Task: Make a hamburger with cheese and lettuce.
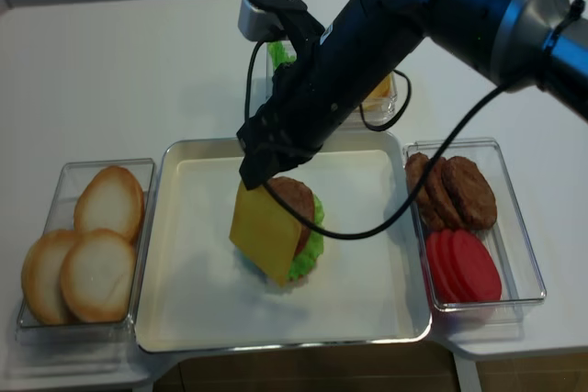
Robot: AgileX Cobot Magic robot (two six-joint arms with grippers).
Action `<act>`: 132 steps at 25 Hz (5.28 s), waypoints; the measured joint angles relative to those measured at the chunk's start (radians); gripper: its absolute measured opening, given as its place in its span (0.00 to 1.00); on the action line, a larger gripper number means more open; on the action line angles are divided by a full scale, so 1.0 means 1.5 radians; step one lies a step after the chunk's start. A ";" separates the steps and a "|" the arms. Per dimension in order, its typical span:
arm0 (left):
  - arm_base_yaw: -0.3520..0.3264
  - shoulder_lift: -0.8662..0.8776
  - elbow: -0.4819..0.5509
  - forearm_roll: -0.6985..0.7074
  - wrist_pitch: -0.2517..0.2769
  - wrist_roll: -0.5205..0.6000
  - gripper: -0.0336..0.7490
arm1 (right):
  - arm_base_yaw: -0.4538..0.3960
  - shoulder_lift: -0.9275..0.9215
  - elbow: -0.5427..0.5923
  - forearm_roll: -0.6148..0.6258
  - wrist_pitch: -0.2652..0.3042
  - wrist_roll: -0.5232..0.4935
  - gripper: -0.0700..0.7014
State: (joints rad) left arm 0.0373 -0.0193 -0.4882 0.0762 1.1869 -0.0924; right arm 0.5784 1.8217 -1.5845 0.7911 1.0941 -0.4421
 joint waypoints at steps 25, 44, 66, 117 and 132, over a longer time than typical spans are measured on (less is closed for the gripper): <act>0.000 0.000 0.000 0.000 0.000 0.000 0.58 | 0.000 0.037 0.000 -0.130 -0.114 -0.067 0.13; 0.000 0.000 0.000 0.000 0.000 0.000 0.58 | 0.000 0.075 0.000 -0.146 -0.154 -0.105 0.13; 0.000 0.000 0.000 0.000 0.000 0.000 0.58 | 0.000 0.084 0.000 -0.175 -0.178 -0.116 0.20; 0.000 0.000 0.000 0.000 0.000 0.000 0.58 | -0.289 -0.455 0.359 -0.456 0.022 0.254 0.69; 0.000 0.000 0.000 0.000 0.000 0.000 0.58 | -0.289 -0.784 0.513 -0.457 0.071 0.265 0.69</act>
State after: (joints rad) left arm 0.0373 -0.0193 -0.4882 0.0762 1.1869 -0.0924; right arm 0.1443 0.6455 -0.8144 0.1051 1.2008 -0.0441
